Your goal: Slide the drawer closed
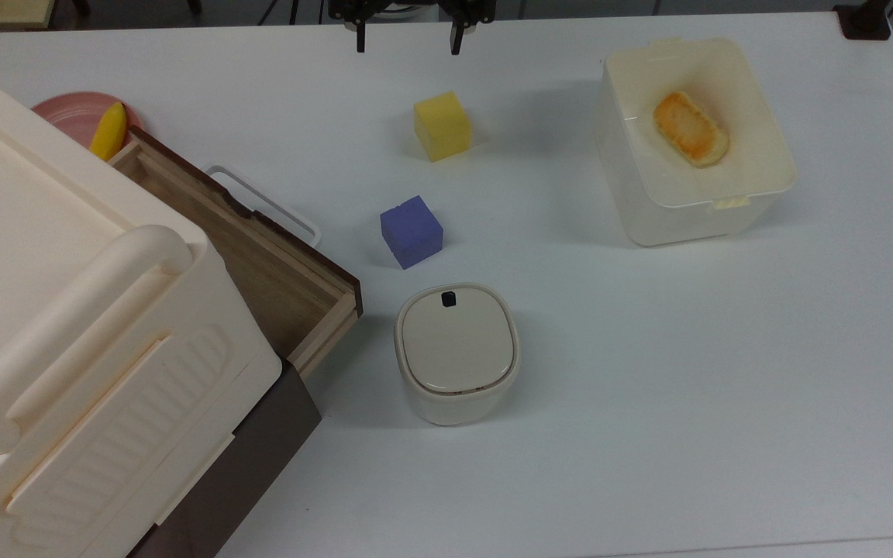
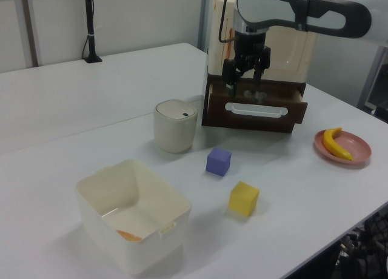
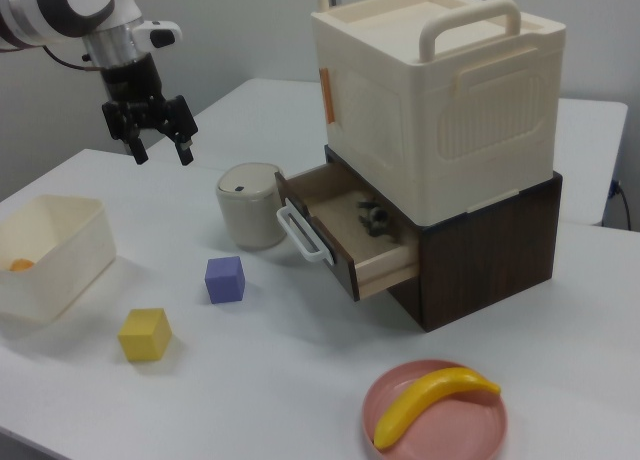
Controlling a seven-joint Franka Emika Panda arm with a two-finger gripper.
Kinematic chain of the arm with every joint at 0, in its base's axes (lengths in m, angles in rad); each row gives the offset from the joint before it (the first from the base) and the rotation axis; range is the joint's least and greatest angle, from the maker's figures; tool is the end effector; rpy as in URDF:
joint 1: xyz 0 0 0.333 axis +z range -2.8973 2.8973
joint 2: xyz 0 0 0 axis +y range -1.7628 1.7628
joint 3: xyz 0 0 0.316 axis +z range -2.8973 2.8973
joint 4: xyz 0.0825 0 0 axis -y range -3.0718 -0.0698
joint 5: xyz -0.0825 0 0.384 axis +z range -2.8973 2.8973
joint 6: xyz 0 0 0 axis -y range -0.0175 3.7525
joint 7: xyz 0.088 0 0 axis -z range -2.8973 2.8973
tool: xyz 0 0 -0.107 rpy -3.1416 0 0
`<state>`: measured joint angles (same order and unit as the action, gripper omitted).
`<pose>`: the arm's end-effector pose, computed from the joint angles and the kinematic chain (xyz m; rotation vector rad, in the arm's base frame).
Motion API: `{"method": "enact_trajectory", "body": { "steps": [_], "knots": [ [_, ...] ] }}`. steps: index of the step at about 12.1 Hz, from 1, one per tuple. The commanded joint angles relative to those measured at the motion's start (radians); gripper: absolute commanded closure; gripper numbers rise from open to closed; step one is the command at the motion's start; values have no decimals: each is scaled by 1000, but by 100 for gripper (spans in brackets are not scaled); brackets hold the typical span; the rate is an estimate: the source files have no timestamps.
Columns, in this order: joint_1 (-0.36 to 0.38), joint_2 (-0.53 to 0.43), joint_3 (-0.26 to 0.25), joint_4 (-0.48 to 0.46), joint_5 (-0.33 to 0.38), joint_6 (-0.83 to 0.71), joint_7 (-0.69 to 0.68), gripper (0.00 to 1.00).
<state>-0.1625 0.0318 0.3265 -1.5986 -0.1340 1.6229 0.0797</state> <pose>0.5626 0.0764 0.5998 3.0150 0.1381 0.0140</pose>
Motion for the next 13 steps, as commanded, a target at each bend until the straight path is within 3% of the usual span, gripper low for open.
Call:
{"method": "enact_trajectory", "body": {
  "steps": [1, 4, 7, 13],
  "knots": [
    [26, -9, -27, 2, -7, 0, -9, 0],
    [29, -6, -33, 0, -9, 2, -9, 0],
    [95, -3, -99, 0, -10, 2, -9, 0],
    [92, 5, -101, -4, -12, 26, -9, 0]
  ]
}}
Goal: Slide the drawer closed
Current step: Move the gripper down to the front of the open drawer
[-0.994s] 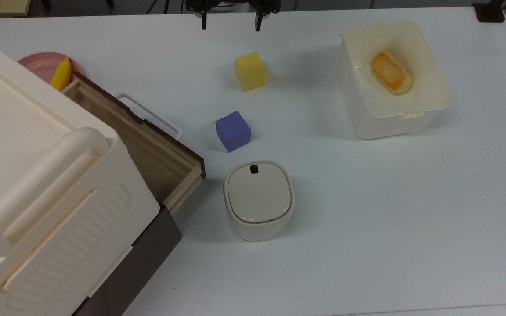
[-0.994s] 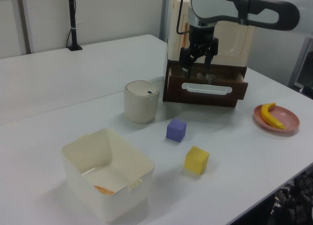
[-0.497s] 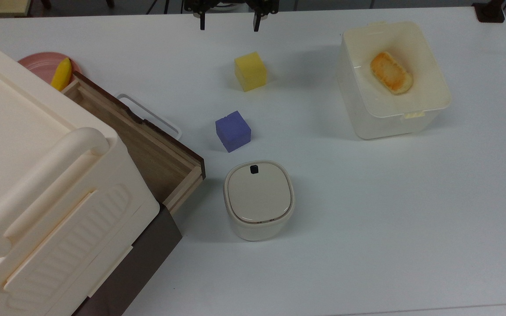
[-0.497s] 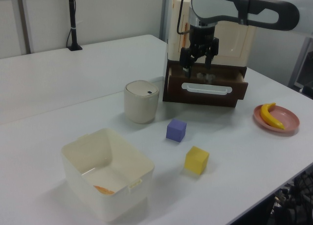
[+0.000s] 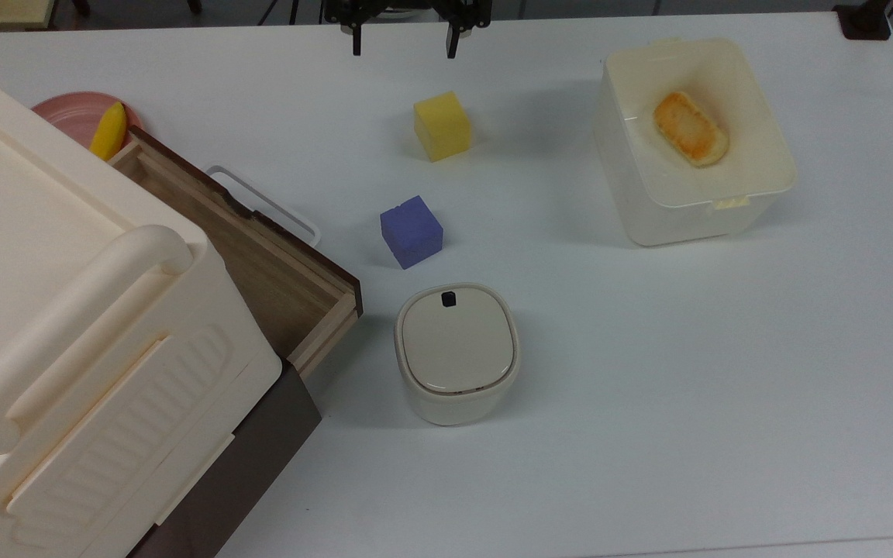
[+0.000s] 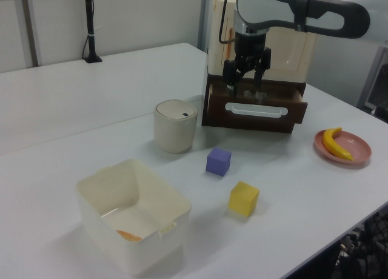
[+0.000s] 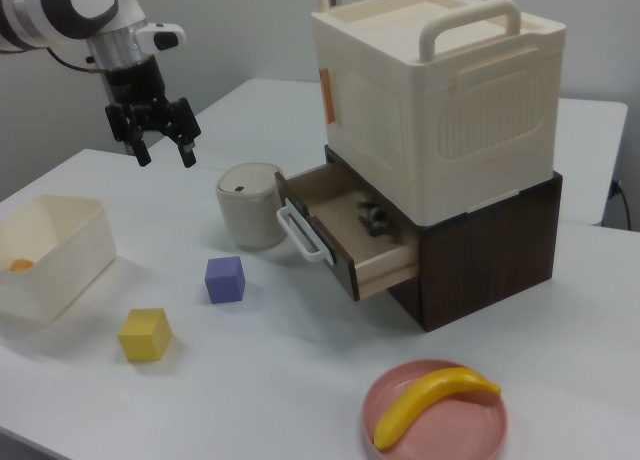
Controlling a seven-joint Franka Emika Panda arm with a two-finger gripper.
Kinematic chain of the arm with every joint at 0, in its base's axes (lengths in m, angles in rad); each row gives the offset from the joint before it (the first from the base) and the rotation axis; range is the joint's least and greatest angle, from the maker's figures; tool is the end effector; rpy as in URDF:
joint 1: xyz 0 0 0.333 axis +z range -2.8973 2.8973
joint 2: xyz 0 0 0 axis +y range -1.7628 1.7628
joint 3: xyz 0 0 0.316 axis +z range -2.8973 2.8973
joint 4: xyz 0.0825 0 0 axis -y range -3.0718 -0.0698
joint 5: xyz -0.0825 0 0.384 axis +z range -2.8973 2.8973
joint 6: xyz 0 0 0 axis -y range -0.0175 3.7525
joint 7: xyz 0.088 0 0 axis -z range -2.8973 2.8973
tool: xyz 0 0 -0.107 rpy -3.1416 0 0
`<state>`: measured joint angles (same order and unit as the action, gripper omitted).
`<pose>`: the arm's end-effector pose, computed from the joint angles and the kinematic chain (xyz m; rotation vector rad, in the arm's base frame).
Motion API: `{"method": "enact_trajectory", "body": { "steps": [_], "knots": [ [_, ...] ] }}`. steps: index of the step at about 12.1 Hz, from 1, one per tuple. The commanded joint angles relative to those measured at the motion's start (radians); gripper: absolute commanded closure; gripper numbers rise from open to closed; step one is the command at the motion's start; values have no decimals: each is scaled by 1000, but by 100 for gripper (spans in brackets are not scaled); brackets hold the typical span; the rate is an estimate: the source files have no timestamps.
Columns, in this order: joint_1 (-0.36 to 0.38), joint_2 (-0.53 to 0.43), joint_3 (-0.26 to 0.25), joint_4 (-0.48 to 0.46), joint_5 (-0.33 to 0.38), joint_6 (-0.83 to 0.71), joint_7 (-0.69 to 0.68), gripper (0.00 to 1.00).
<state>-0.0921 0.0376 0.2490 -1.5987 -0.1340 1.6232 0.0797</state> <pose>0.5648 0.0730 0.5962 3.0138 0.1280 0.0044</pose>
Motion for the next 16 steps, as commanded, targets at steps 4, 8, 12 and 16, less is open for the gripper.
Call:
{"method": "enact_trajectory", "body": {
  "steps": [4, 8, 12, 16],
  "knots": [
    [14, 7, -25, -91, -15, 55, -11, 0],
    [5, 16, -25, -116, -36, 57, -41, 39],
    [-6, 12, -25, -113, -26, 46, -103, 100],
    [-23, 19, -42, -115, -26, 63, -11, 100]
  ]
}}
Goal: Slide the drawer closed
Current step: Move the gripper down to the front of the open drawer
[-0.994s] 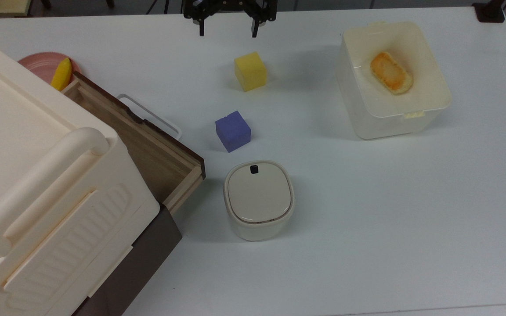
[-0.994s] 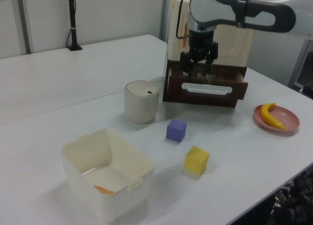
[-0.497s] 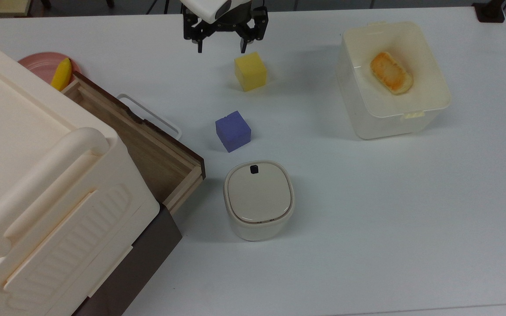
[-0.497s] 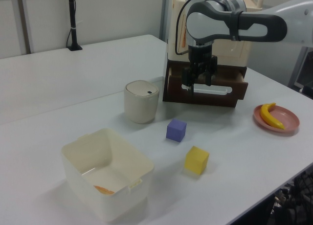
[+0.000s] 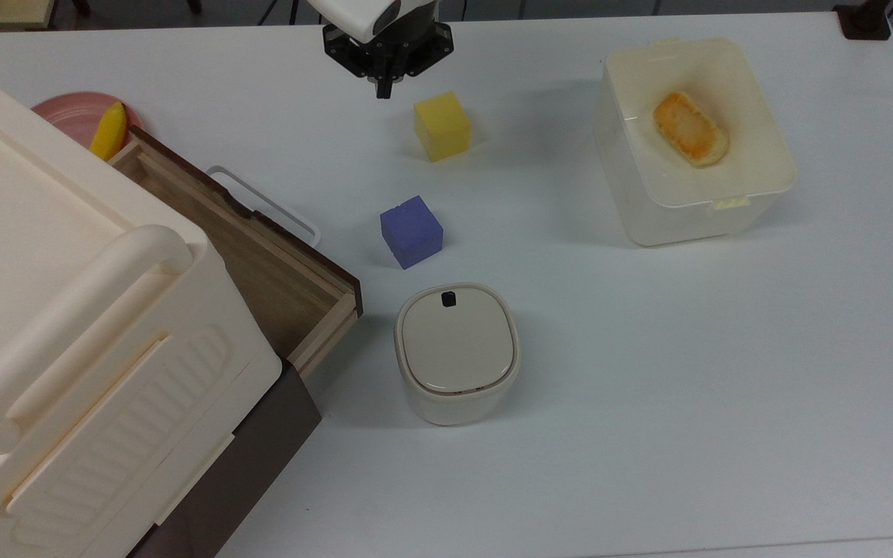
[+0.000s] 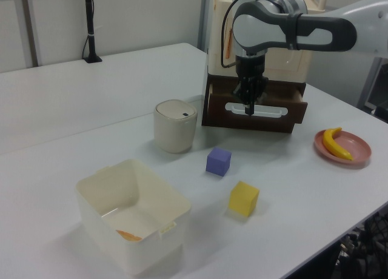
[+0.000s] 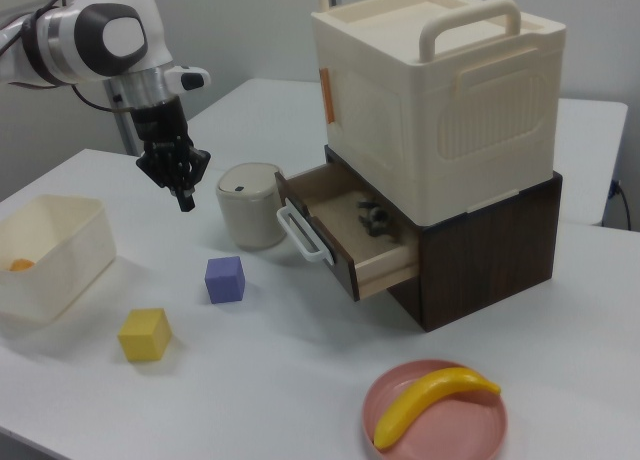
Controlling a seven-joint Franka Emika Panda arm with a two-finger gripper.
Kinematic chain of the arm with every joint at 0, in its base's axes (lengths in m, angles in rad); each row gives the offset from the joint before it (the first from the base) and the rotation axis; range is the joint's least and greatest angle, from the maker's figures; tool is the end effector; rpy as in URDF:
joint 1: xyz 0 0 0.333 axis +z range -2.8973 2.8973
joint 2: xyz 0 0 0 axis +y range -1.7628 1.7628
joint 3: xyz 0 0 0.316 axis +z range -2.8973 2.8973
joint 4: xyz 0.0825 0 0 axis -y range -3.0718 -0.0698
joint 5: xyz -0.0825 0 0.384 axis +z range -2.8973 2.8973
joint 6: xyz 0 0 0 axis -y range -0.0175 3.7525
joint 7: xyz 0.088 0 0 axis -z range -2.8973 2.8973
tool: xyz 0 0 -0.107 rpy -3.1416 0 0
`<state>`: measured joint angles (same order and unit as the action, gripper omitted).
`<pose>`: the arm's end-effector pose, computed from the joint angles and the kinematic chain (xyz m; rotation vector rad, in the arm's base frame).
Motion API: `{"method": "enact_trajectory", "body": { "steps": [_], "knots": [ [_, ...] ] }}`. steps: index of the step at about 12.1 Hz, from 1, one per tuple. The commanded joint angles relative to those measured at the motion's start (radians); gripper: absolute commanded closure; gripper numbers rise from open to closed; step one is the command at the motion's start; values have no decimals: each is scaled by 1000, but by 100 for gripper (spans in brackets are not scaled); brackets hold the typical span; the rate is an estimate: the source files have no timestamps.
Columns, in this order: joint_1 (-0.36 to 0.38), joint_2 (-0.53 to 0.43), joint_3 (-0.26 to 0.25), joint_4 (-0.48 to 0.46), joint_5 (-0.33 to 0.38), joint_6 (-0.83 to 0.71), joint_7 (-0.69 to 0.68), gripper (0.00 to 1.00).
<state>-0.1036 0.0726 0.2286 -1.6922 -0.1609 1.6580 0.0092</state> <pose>0.5718 0.0522 0.5354 2.9815 0.2069 -0.1419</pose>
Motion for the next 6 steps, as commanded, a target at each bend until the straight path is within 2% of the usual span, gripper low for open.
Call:
{"method": "enact_trajectory", "body": {
  "steps": [1, 4, 6],
  "knots": [
    [-14, -11, -23, -23, 1, 43, 124, 100],
    [-56, 45, -54, -37, 3, 182, 522, 100],
    [-73, 84, -74, -61, 6, 238, 673, 100]
  ]
}}
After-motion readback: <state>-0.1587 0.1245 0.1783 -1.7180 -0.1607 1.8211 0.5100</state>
